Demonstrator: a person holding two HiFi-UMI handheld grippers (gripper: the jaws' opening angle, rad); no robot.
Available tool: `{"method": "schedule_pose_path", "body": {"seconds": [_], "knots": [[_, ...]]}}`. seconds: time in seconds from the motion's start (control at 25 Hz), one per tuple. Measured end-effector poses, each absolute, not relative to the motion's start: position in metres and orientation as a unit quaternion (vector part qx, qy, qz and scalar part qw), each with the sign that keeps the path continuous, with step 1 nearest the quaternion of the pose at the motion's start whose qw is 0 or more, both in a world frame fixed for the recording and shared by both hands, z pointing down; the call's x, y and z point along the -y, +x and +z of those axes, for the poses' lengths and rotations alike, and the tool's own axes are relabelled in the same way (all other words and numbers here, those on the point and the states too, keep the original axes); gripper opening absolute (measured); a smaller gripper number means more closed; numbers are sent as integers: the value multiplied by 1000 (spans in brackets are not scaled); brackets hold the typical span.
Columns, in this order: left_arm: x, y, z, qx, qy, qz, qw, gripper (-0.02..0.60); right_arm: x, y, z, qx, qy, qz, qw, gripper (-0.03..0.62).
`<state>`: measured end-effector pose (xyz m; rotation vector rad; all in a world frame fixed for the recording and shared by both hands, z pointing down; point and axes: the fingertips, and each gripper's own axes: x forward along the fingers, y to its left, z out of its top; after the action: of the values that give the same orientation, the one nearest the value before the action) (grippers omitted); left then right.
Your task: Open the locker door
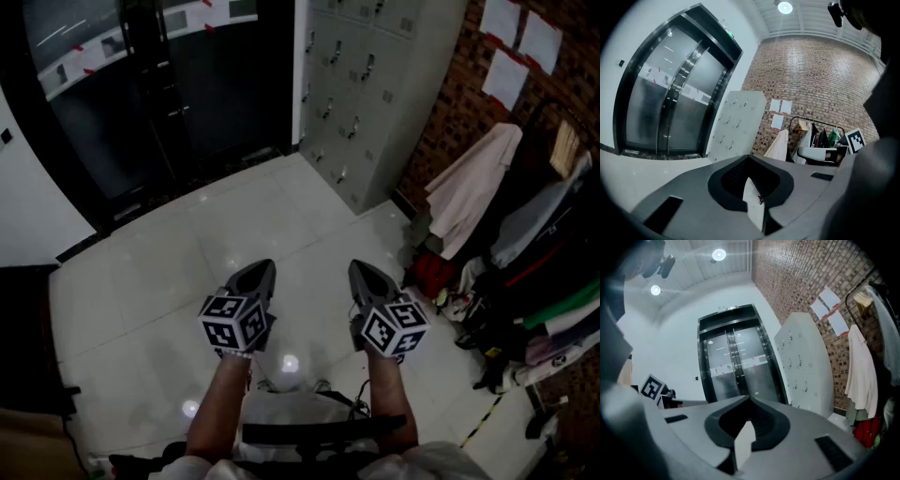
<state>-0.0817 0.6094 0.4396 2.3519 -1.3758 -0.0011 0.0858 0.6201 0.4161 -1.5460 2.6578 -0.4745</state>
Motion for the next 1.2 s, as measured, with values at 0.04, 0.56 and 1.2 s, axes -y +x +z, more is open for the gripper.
{"method": "schedule_pose_path", "body": {"seconds": [0.04,0.56,1.2], "knots": [[-604,-81,437,494,846,-3,202,0,-615,86,413,-855,-496,-148,19,8],[-597,-69,429,495,849,-10,186,0,-608,97,410,-858,-492,-143,34,8],[-590,-45,438,509,840,-1,190,0,-601,134,421,-857,-489,-157,38,8]]}}
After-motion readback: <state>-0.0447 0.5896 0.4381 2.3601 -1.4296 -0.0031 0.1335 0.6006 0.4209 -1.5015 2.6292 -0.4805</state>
